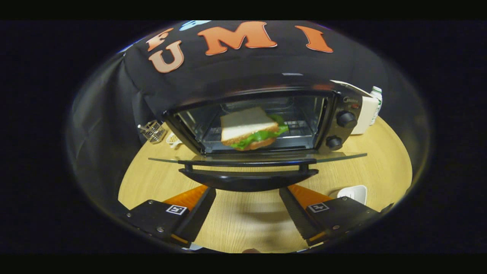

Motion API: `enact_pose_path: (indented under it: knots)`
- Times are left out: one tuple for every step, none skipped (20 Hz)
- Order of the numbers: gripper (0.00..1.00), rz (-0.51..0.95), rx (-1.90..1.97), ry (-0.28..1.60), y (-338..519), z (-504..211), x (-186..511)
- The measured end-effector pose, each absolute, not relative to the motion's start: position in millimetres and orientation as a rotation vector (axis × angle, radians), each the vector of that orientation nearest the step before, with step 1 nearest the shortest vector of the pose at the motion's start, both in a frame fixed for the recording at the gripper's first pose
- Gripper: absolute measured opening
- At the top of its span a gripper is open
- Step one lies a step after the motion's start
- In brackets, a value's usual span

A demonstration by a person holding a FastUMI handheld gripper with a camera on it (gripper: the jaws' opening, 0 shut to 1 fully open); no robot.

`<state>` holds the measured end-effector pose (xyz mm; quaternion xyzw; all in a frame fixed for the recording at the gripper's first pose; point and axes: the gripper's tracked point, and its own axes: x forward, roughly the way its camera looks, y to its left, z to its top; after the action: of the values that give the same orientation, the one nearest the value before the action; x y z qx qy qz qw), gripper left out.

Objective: Open the toaster oven, put the food inside, and close the toaster oven door.

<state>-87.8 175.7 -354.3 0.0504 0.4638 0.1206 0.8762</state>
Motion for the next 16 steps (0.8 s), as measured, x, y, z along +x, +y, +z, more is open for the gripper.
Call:
enact_pose_path:
  knots:
    - [0.99,0.243,0.105,0.954,173.1,-349.9,-79.0]
    - [0.99,0.238,0.108,0.939,171.6,-345.2,-69.7]
    - [0.99,0.229,0.112,0.924,170.2,-340.6,-60.8]
    - [0.99,0.231,0.118,0.92,171.6,-338.0,-53.7]
    - [0.99,0.227,0.12,0.907,171.7,-332.5,-46.4]
    - [0.99,0.222,0.126,0.886,171.7,-327.8,-36.3]
    - [0.99,0.218,0.132,0.863,172.2,-320.2,-26.7]
    - [0.99,0.217,0.129,0.849,170.9,-309.8,-23.7]
    - [0.99,0.216,0.128,0.832,170.4,-303.3,-15.2]
    - [0.99,0.219,0.131,0.803,170.9,-295.6,-7.0]
    - [0.99,0.225,0.13,0.795,171.8,-286.6,-5.3]
    - [0.99,0.221,0.133,0.793,170.4,-274.8,-6.9]
    - [0.99,0.229,0.141,0.765,172.0,-259.4,-7.1]
    - [0.99,0.243,0.146,0.714,174.5,-238.0,-5.0]
    - [0.99,0.256,0.142,0.66,175.9,-210.9,-5.4]
    - [0.99,0.27,0.132,0.606,174.5,-185.7,-2.9]
